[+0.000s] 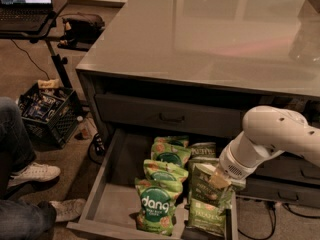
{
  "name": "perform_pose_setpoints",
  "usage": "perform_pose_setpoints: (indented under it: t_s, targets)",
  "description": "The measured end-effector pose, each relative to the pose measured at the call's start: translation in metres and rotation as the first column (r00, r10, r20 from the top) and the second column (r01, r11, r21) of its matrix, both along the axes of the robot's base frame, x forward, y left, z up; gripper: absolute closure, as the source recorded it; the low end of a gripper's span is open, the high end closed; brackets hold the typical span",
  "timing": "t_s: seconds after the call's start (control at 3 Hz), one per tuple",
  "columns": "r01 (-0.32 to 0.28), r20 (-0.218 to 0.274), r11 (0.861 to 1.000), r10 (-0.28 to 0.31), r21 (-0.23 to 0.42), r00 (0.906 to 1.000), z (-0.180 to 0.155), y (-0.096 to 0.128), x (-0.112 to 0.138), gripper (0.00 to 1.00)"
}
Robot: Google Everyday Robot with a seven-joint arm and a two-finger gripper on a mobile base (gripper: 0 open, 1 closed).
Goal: Pick green jalapeno chip bag from middle drawer and place on counter
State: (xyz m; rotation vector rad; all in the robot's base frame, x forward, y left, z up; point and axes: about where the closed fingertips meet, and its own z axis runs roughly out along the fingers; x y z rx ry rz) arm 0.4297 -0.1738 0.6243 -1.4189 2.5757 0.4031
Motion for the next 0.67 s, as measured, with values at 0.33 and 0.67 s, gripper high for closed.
perform_pose_setpoints:
  t_s: [0.33,0.67]
  targets:
    - [-0.032,0.033,0.999,0.031,0.028,0.999,0.038,0.013,0.016,1.0]
    - [-0.052,0.103,0.999,0.051,0.004,0.9934,0.093,0.018,0.039,1.0]
